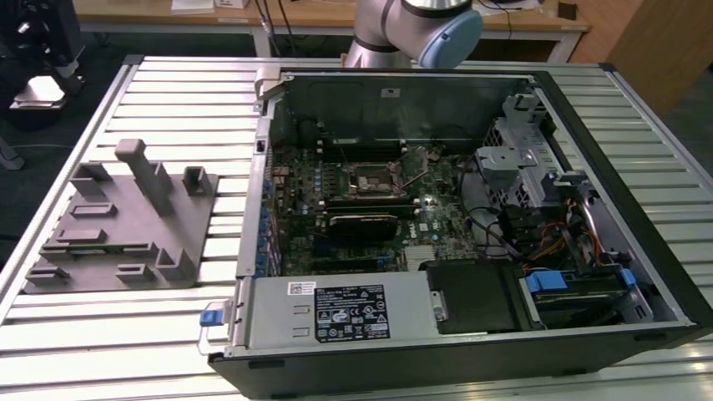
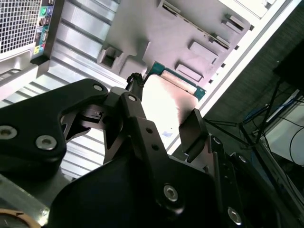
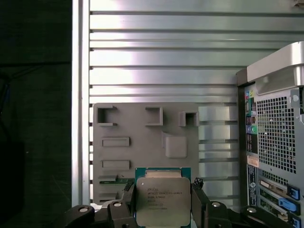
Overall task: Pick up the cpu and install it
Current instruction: 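Pick up the cpu and move it towards the insertion slot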
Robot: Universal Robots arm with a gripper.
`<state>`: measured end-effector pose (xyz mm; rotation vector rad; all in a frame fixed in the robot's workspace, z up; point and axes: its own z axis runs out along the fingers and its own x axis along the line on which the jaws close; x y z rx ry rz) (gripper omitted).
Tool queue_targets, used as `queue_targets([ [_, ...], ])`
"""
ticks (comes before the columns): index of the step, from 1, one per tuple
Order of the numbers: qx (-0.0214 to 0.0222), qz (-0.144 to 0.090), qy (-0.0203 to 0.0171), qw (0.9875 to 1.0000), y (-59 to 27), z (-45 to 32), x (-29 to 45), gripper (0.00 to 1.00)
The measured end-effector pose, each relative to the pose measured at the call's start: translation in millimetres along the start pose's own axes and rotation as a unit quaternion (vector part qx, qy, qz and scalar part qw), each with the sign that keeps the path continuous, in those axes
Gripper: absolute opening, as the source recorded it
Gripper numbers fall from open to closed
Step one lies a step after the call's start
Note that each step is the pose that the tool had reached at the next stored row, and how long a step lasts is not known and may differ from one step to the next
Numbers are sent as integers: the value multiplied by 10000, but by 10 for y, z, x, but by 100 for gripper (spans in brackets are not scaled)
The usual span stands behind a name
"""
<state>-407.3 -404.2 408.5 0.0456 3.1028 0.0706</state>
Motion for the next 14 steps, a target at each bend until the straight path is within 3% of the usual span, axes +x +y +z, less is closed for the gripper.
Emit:
queue_targets([
  [14,0,0,1,10000,9,12,-321,55],
])
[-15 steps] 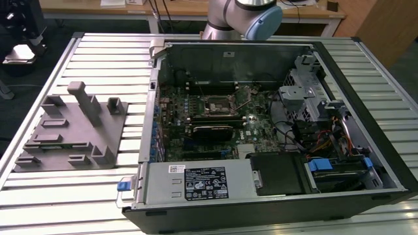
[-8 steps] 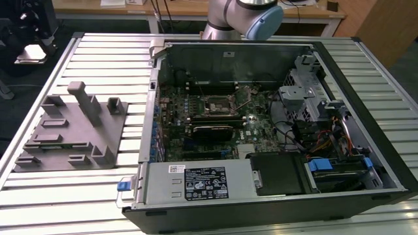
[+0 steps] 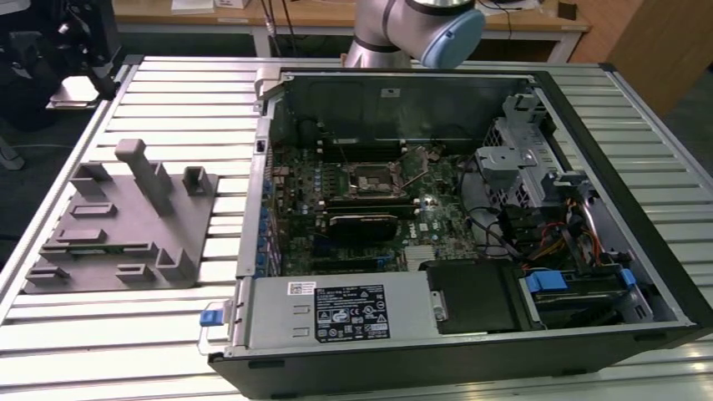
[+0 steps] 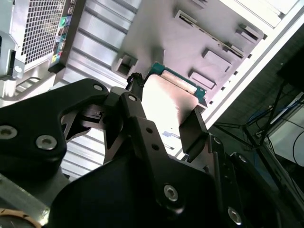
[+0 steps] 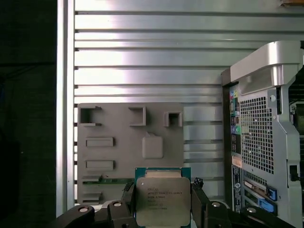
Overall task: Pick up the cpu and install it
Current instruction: 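Pick up the cpu and move it towards the insertion slot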
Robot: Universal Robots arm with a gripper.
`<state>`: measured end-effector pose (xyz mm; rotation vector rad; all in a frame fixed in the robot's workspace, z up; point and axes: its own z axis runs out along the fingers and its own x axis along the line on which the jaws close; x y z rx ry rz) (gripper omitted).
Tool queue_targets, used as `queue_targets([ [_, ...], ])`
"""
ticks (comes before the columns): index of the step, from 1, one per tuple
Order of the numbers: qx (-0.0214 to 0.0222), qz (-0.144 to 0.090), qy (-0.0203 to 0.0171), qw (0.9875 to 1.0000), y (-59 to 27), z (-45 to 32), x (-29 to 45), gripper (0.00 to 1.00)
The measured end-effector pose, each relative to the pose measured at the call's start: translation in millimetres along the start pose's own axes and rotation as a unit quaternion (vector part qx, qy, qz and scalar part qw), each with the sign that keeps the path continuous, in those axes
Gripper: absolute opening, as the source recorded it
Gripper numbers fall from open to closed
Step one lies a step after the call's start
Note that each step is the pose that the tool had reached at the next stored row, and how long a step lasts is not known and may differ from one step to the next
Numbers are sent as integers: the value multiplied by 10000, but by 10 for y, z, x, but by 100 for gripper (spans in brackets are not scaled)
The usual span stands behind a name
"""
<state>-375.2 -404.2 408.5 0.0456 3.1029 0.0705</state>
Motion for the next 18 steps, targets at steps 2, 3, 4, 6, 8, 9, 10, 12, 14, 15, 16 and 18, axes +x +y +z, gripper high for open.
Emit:
queue_targets([
  [2,0,0,0,10000,2,2,-49,55],
  [3,0,0,-1,10000,2,4,-77,55],
  [4,-1,0,-1,10000,3,5,-104,55],
  [6,0,0,0,10000,4,6,-149,55],
  [8,0,0,0,10000,6,8,-202,55],
  [9,0,0,0,10000,7,9,-225,55],
  [10,0,0,-1,10000,7,10,-248,55],
  [12,0,0,0,10000,9,12,-302,55],
  [14,0,0,0,10000,10,14,-355,55],
  [15,0,0,0,10000,11,15,-380,55],
  [16,0,0,0,10000,12,16,-409,55],
  [18,0,0,0,10000,13,18,-466,55],
])
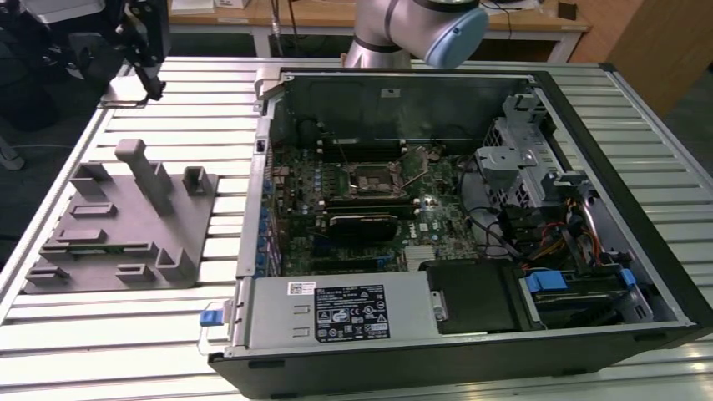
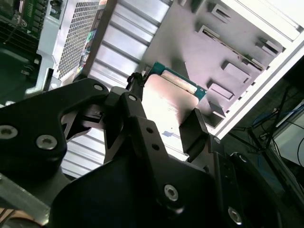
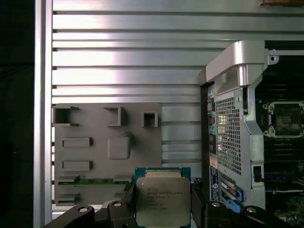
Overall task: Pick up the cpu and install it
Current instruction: 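Pick up the cpu and move it towards the insertion slot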
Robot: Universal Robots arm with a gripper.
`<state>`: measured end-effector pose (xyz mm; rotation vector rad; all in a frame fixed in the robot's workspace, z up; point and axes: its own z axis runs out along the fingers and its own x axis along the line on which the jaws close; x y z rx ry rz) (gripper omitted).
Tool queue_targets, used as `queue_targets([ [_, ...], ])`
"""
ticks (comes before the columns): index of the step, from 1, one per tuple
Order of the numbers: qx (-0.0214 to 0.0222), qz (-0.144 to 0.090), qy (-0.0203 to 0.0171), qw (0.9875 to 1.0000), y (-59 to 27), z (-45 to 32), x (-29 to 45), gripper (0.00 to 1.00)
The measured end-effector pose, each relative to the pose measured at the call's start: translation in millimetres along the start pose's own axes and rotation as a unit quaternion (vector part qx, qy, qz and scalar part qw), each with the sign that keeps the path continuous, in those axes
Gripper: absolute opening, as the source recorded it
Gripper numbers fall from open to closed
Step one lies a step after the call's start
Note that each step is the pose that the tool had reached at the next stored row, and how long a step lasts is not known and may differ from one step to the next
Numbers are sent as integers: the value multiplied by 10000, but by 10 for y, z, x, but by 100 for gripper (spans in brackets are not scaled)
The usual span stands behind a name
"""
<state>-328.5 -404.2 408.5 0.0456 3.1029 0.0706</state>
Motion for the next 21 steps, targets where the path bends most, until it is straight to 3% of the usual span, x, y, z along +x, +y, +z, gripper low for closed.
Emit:
queue_targets([
  [21,0,0,0,10000,19,25,-644,55],
])
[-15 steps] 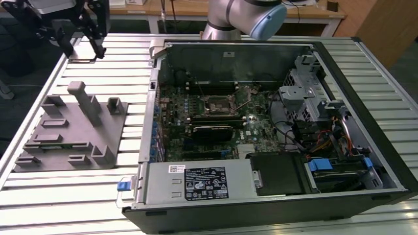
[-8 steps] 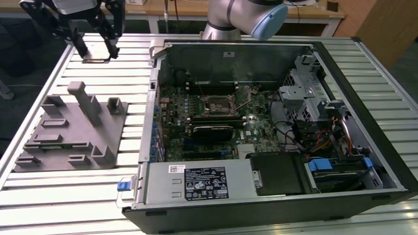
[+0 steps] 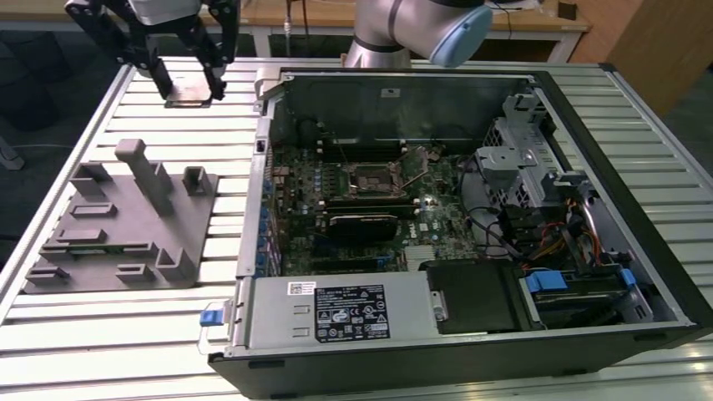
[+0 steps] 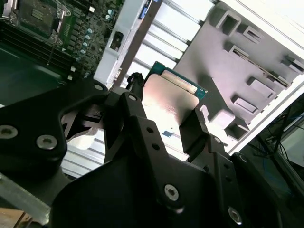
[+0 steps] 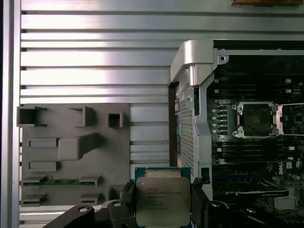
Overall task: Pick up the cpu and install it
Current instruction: 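Pick up the cpu and move it towards the insertion slot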
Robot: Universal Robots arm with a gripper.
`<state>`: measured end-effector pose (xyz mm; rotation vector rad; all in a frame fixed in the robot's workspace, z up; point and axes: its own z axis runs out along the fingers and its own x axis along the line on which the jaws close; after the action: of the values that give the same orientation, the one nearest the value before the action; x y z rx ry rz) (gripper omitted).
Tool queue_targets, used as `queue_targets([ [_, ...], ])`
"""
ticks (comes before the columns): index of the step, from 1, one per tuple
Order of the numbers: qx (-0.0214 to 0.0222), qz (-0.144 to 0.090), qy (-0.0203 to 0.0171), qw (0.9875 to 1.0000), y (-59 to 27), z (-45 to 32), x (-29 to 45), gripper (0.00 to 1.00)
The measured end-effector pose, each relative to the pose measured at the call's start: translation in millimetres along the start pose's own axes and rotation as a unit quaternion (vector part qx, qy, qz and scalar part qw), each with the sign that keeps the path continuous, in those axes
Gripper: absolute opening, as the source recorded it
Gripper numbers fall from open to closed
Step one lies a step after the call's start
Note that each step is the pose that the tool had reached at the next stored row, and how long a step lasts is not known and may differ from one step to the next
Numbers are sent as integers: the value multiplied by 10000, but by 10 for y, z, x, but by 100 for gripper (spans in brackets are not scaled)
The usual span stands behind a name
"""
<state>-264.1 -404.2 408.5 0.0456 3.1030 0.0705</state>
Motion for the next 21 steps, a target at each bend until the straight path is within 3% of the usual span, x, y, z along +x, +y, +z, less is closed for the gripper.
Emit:
queue_targets([
  [21,0,0,0,10000,14,19,-488,55],
])
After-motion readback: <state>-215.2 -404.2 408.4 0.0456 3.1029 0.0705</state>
